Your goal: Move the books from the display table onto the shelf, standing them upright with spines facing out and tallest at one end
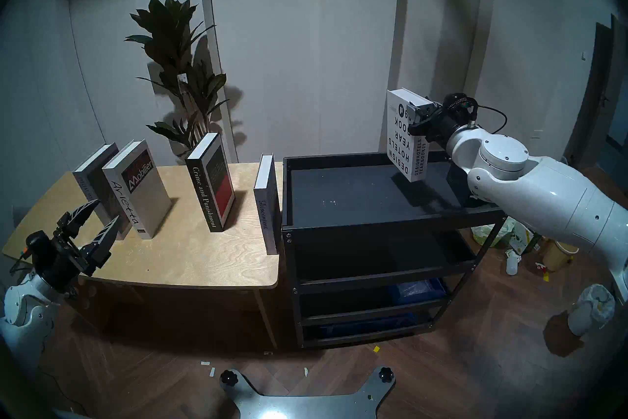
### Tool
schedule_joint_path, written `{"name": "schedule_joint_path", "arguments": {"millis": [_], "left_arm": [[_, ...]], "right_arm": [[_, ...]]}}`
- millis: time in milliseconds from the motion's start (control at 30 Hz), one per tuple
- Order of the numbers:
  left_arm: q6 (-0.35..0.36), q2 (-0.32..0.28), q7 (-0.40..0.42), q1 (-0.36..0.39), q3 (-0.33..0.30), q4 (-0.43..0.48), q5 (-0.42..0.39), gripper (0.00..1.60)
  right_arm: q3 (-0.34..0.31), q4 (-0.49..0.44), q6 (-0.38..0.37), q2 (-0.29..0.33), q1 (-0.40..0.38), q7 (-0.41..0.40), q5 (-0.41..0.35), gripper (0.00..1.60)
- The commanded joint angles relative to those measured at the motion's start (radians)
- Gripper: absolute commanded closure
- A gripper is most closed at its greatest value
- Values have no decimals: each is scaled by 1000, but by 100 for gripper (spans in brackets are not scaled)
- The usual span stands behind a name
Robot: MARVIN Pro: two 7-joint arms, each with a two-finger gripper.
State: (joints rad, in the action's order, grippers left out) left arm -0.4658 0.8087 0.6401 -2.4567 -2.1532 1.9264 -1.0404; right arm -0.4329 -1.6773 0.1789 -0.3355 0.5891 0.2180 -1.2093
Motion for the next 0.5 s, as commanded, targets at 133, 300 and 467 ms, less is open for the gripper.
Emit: {"name": "schedule_joint_path", "arguments": {"millis": [133, 300, 467], "left_arm": [[-30, 14, 19, 19, -6, -1, -9, 0], [-45, 23, 34, 27, -4, -6, -14, 0], [-63, 30, 53, 39, 1, -14, -19, 0]], "right_arm": [[-59, -45, 48, 146, 23, -77, -79, 160], [-76, -28, 93, 169, 54, -93, -132, 160], [-73, -42, 140, 186, 107, -126, -202, 160]]}}
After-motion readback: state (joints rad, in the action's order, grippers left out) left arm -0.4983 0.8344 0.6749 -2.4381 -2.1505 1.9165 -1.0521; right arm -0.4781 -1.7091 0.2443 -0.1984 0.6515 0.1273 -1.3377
